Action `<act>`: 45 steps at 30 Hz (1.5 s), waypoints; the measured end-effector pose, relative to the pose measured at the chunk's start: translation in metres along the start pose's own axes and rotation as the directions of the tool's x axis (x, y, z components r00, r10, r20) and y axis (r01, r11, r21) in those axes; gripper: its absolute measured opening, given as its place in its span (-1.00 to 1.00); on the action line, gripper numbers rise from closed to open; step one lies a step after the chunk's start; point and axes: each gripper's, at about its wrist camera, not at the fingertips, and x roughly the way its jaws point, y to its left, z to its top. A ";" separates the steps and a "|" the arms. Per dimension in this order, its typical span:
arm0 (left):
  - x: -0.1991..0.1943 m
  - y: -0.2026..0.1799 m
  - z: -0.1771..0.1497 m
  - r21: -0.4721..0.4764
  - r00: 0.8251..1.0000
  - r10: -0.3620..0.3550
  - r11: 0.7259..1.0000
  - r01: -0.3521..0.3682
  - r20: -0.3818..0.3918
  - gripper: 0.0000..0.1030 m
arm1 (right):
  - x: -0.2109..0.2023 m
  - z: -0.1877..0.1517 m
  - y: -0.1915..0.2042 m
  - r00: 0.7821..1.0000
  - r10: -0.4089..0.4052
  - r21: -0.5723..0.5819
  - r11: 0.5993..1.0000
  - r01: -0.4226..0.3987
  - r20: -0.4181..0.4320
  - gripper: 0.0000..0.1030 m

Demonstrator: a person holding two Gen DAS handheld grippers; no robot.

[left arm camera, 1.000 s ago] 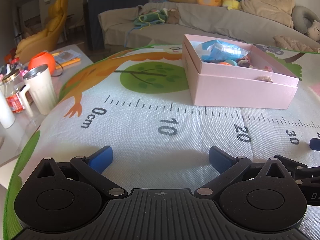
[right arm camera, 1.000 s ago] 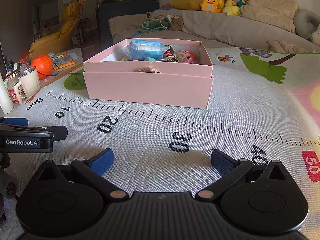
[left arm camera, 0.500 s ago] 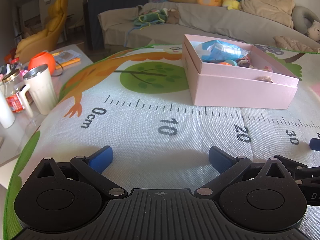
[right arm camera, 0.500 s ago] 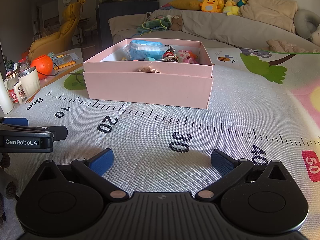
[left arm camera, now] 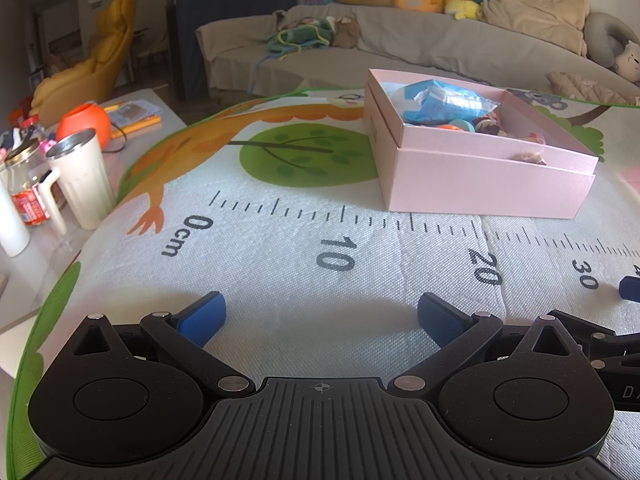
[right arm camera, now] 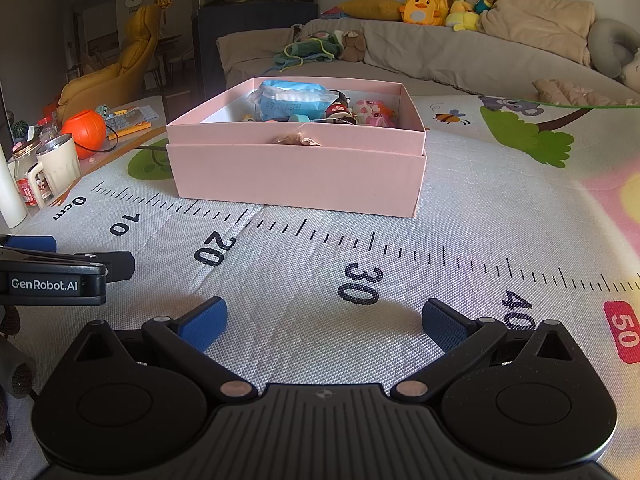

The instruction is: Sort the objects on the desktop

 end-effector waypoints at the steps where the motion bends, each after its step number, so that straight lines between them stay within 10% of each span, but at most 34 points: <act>1: 0.000 0.000 0.000 0.000 1.000 0.000 1.000 0.000 0.000 1.00 | 0.000 0.000 0.001 1.000 0.000 0.000 1.000 0.000 0.000 1.00; 45: -0.001 0.001 0.000 0.004 1.000 -0.010 1.000 0.010 -0.003 1.00 | 0.001 0.000 0.001 1.000 0.000 0.000 1.000 0.000 0.000 1.00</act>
